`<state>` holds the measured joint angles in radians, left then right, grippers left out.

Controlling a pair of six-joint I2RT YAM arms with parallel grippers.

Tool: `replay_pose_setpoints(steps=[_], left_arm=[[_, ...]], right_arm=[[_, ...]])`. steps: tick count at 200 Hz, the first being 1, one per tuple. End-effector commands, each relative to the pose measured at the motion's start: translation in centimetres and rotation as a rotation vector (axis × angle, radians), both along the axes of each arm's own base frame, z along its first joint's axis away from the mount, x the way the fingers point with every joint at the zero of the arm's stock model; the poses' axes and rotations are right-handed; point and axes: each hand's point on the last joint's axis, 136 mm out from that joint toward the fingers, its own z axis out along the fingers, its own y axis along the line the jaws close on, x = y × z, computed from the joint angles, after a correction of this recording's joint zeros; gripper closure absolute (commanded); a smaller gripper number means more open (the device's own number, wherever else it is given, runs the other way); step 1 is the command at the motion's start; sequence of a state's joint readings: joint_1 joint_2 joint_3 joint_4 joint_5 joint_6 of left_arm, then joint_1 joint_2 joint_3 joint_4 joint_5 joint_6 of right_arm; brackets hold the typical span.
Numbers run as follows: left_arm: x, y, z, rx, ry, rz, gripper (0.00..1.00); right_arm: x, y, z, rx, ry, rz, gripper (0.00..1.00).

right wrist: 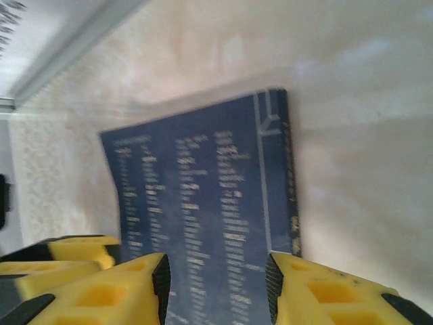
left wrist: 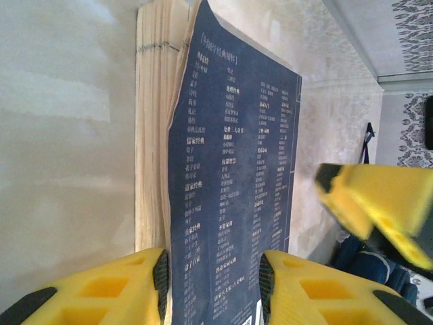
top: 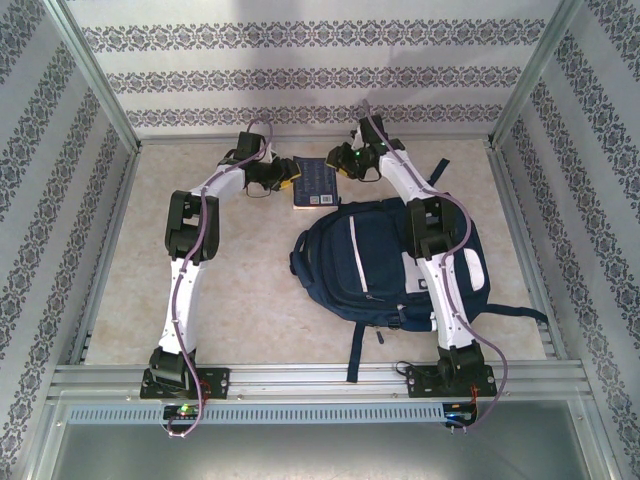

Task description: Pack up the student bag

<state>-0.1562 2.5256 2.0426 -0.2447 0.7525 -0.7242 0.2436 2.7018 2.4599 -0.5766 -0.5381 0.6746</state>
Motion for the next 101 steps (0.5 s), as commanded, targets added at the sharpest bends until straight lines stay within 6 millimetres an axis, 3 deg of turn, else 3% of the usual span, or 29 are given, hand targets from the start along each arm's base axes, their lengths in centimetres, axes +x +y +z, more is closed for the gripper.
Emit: replay_pose_setpoints(steps=[1,51,101], left_arm=[[0.6,-0.8,0.3,-0.033,-0.024,-0.014,0.58],[0.4,-1.0,-0.1,-0.030,-0.015,-0.019,0.58],[-0.3,-2.9,0.2,-0.058,-0.010,-0.064,0.57]], right_arm=[[-1.3,0.4,-2.5,-0.038,0.060,0.031,0.55],[-2.2,-0.2,-3.8,-0.066,0.083,0.041,0.55],[-4.1,3.4,-4.4,-0.016,0.108,0.147,0.55]])
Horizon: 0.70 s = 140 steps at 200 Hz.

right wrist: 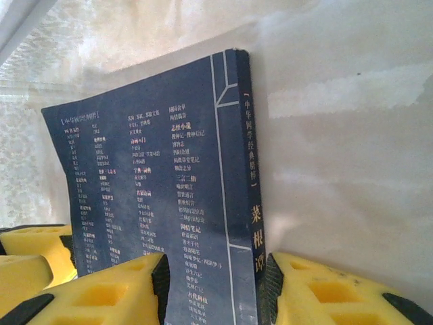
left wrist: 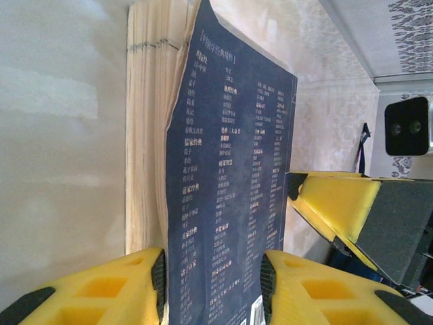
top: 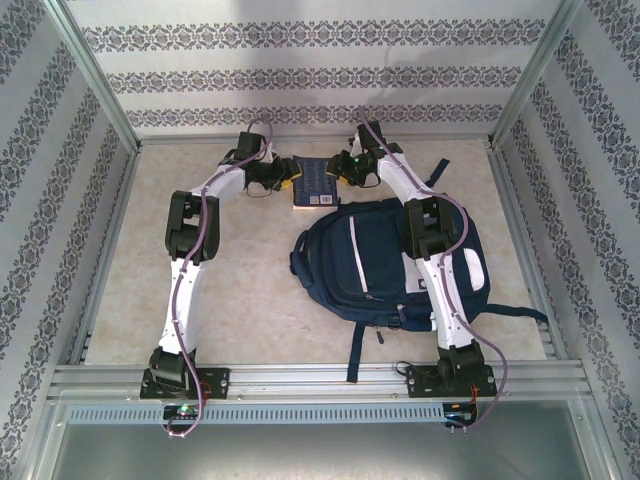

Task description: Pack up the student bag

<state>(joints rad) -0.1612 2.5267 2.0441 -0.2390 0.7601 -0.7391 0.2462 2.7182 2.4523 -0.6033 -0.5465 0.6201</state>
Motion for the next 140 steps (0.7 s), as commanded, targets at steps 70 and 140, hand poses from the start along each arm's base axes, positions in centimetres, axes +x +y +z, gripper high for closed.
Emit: replay_pose_setpoints(steps=[70,140], left_arm=[[-0.6,-3.6,3.0,-0.071,-0.079,-0.109,0.72],[-0.8,-2.0,7.2,0.034,-0.157,-0.108,1.00]], right_arm=[[-3.9,4.6,-2.7,0.035,0.104,0.113,0.56],[-3.2,2.2,3.3,0.068,0.000,0.044,0.41]])
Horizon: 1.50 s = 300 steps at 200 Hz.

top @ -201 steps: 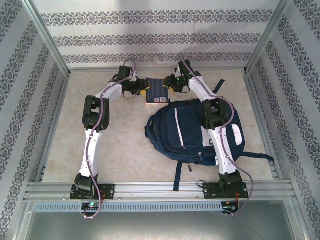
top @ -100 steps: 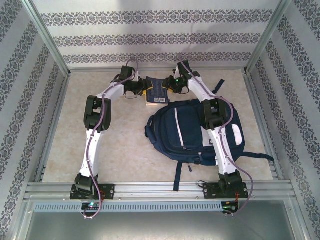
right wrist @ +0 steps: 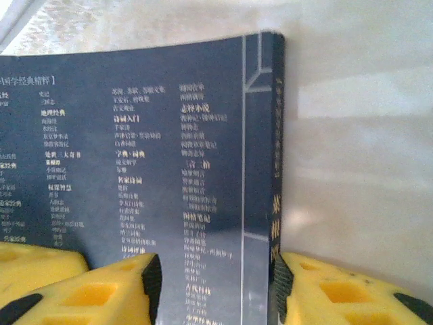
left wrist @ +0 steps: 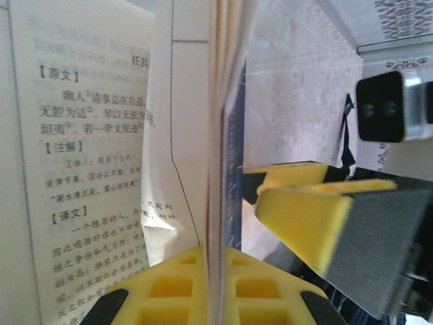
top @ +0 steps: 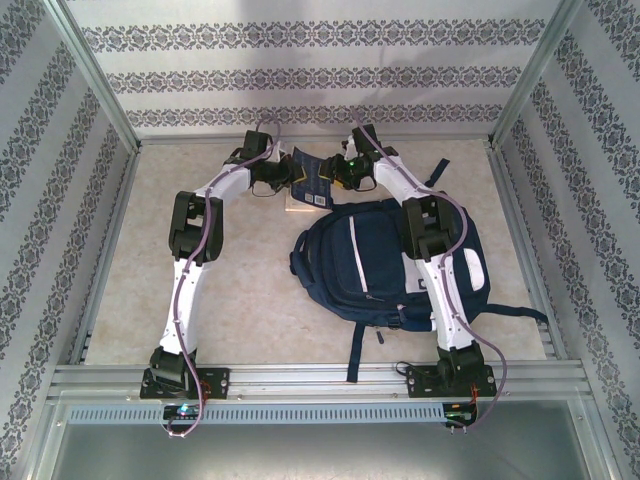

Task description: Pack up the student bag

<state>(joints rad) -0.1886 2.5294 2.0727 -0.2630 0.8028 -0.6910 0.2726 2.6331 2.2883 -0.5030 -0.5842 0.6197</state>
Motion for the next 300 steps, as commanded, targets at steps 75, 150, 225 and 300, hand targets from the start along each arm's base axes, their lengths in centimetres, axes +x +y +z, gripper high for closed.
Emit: replay_pose_setpoints(steps=[75,150,225,300], left_arm=[[-3.7,2.3,19.9,0.040,-0.320,0.000,1.00],[-12.1,-0.3,26.5,-0.056,-0.385,-0.093,1.00],[-20.8,-4.9,28.1,-0.108,-0.402,-0.219,1.00],[-23.4,-4.3,25.3,-0.083,-0.359,-0.225,1.00]], right_arm=[[-4.6,-0.1,14.9,0.202,-0.169,-0.006,0.25],[-12.2,0.8,22.7,0.575,-0.276,0.081,0.21],[-19.3,2.3,24.7,0.787,-0.312,0.169,0.24],[-22.5,1.1,25.8,0.921,-0.343,0.184,0.71]])
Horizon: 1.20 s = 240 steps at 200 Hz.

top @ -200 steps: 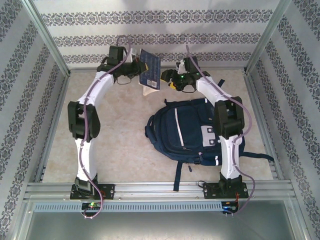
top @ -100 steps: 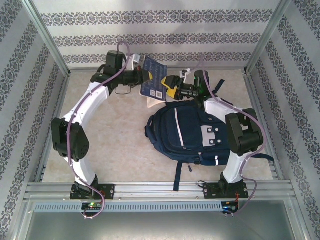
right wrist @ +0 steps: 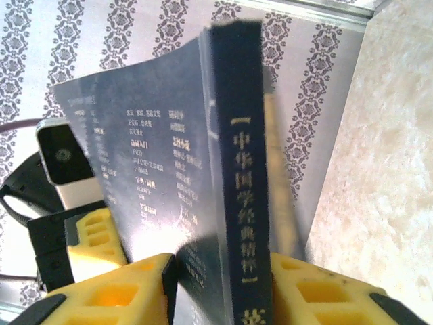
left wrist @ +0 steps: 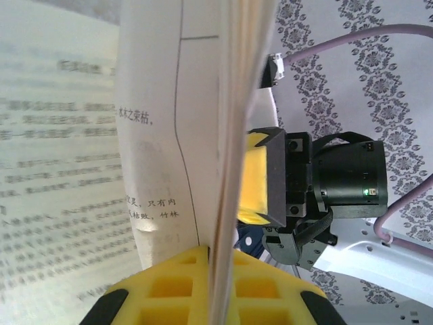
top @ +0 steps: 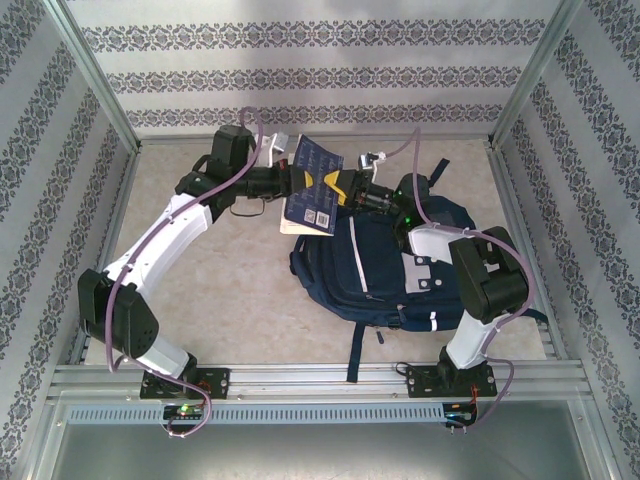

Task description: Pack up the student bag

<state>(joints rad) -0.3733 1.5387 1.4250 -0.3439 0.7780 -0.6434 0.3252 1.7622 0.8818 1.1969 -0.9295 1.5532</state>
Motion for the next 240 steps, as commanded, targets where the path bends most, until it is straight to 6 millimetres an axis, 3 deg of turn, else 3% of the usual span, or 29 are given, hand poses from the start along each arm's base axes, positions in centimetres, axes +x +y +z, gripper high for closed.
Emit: replay_pose_setpoints(steps=[1,23,30,52,62,98,128,134,175,240], left_arm=[[-1.1,-0.9,1.5,-0.043,-0.060,-0.044,1.00],[-1.3,-0.6,0.7,-0.019,-0.047,-0.040,1.00],[-1.4,-0.4,0.5,-0.008,-0.045,-0.032,0.94],[-1.6,0.8,-0.4,0.041,-0.026,0.030,0.58],[-1.6,1.6,-0.9,0.060,-0.014,0.080,0.47],[-2.0,4.2,-2.1,-0.101,0.051,0.327,0.27],[-2.4,5.1,-2.5,-0.347,0.090,0.466,0.18],[-2.5,5.1,-2.4,-0.376,0.085,0.482,0.12],[-3.6,4.5,0.2,-0.513,-0.017,0.511,0.09],[-4.1,3.6,0.1,-0.632,0.006,0.541,0.13]], right_arm=[[-2.1,-0.1,3.7,0.076,-0.130,0.025,0.72],[-2.5,-0.3,3.8,0.066,-0.139,0.017,0.94],[-2.5,-0.6,3.8,0.060,-0.141,0.001,1.00],[-2.3,-2.1,4.1,0.039,-0.142,-0.071,1.00],[-2.1,-2.8,4.3,0.026,-0.141,-0.120,1.00],[-1.9,-4.7,4.8,-0.015,-0.112,-0.354,1.00],[-2.7,-5.2,5.6,-0.057,-0.121,-0.547,1.00],[-2.8,-5.3,5.8,-0.056,-0.121,-0.583,1.00],[-2.8,-5.3,5.6,-0.018,-0.071,-0.673,1.00],[-2.5,-3.7,5.2,0.034,-0.038,-0.685,1.00]])
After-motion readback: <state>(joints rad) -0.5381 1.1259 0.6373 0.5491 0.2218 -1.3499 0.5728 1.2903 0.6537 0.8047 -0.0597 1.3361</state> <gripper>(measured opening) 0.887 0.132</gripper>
